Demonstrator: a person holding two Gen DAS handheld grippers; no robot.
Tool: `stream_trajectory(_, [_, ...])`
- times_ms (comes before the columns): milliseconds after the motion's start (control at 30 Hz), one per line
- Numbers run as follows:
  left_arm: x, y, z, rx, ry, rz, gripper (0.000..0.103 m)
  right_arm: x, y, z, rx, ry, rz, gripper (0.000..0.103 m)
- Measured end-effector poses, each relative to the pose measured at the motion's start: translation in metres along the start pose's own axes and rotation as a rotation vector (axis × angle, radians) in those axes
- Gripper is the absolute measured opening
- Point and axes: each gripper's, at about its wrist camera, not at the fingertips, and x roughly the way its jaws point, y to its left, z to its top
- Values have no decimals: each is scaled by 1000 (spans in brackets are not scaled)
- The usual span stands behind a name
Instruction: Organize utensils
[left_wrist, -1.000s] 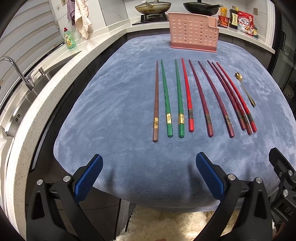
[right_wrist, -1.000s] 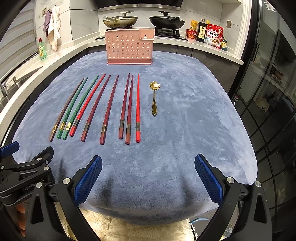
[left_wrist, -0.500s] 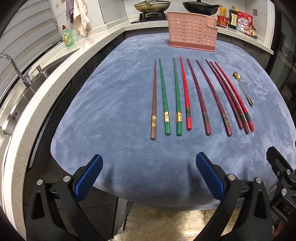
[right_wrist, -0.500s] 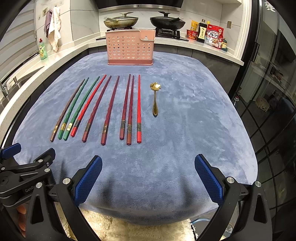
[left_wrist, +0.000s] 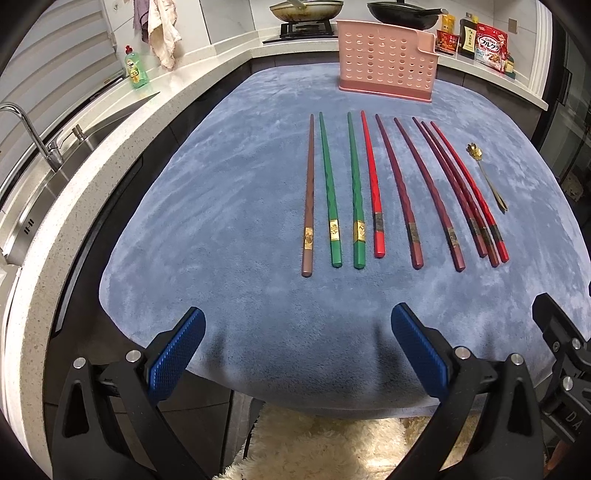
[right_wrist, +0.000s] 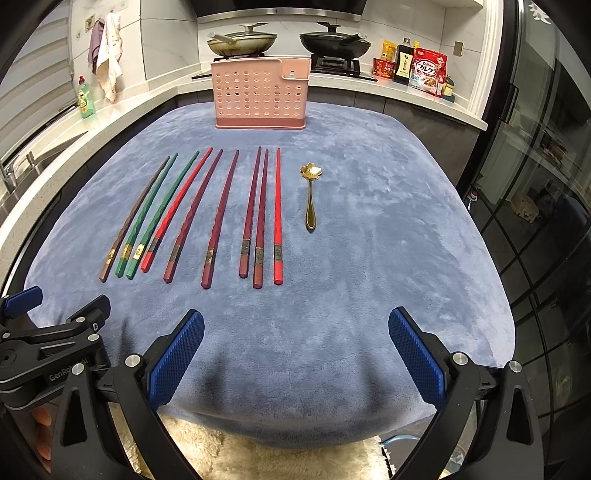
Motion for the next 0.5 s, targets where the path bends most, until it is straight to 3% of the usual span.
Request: stream_trajectory(500, [2,2,0,-4,9,5,96,2,2,1,-7,5,9,96])
